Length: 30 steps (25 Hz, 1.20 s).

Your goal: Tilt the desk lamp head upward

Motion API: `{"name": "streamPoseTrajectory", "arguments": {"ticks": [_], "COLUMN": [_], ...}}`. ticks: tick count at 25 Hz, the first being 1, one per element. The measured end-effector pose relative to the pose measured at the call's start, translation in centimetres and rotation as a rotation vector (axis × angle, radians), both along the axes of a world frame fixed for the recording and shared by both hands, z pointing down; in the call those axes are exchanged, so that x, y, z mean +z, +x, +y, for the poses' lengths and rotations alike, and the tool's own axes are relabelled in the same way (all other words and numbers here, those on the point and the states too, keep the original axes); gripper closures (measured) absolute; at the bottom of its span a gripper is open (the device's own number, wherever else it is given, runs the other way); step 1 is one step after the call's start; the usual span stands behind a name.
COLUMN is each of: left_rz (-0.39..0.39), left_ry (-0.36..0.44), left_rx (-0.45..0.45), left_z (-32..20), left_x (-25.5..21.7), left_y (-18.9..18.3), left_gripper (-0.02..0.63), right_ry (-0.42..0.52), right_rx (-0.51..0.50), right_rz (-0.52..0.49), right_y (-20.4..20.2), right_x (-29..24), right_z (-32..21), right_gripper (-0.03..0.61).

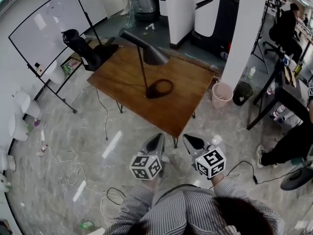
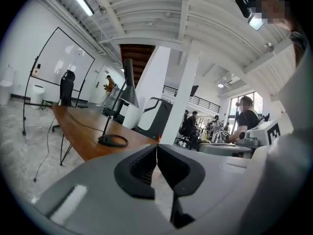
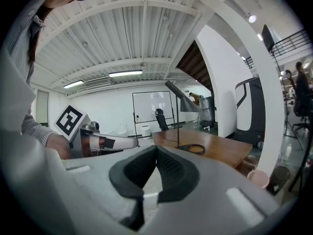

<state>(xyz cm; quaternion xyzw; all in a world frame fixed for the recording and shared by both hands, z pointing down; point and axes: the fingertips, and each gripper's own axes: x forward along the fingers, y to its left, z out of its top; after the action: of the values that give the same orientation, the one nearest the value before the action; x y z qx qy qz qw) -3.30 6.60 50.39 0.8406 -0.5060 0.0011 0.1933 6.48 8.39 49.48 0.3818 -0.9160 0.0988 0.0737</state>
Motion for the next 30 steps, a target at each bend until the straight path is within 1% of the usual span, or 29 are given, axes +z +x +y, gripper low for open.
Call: {"name": "streamPoseTrajectory", "arguments": {"ticks": [6, 10, 15, 19, 22, 25, 27, 30], "left_rz": [-0.171, -0.222, -0.290, -0.314, -0.334, -0.352, -0.371, -0.420], "left_ry": [0.142, 0.196, 0.265, 0.297, 0.316, 0.319, 0.326, 0.353], "left_rx": [0.009, 0.030, 0.058, 0.075, 0.067, 0.050, 0.045, 0.064], "left_z": [-10.1, -16.5, -22.5, -25.7, -27.4, -28.9, -29.6, -30.5], "left_x": [-3.5, -5.8, -8.3, -9.7, -10.4, -11.1, -11.6, -12.8], "left_y": [-4.7, -7.2, -9.7, -10.2, -10.4, -10.8, -10.9, -10.9], "left_gripper": [0.584, 0.577, 0.569, 0.554, 0.552, 0.551, 0.538, 0.498], "right_ry": [0.013, 0.009, 0.012, 0.030, 0.045, 0.045, 0.038, 0.022], "right_rx": [-0.007, -0.015, -0.017, -0.021, -0.033, -0.058, -0.080, -0.107], "right_rz": [0.020, 0.031, 0.051, 0.043, 0.041, 0.059, 0.075, 0.093], "right_y": [-4.5, -7.4, -10.7, -12.3, -13.3, -14.4, -15.0, -16.1], "right_x": [-0.2, -0.5, 0.0, 0.3, 1.0, 1.7, 2.3, 3.4], "right_z": [-9.2, -15.2, -21.3, -25.9, -28.9, -31.1, -32.3, -34.2], "right_gripper": [0.575, 0.563, 0.560, 0.554, 0.548, 0.545, 0.543, 0.541]}}
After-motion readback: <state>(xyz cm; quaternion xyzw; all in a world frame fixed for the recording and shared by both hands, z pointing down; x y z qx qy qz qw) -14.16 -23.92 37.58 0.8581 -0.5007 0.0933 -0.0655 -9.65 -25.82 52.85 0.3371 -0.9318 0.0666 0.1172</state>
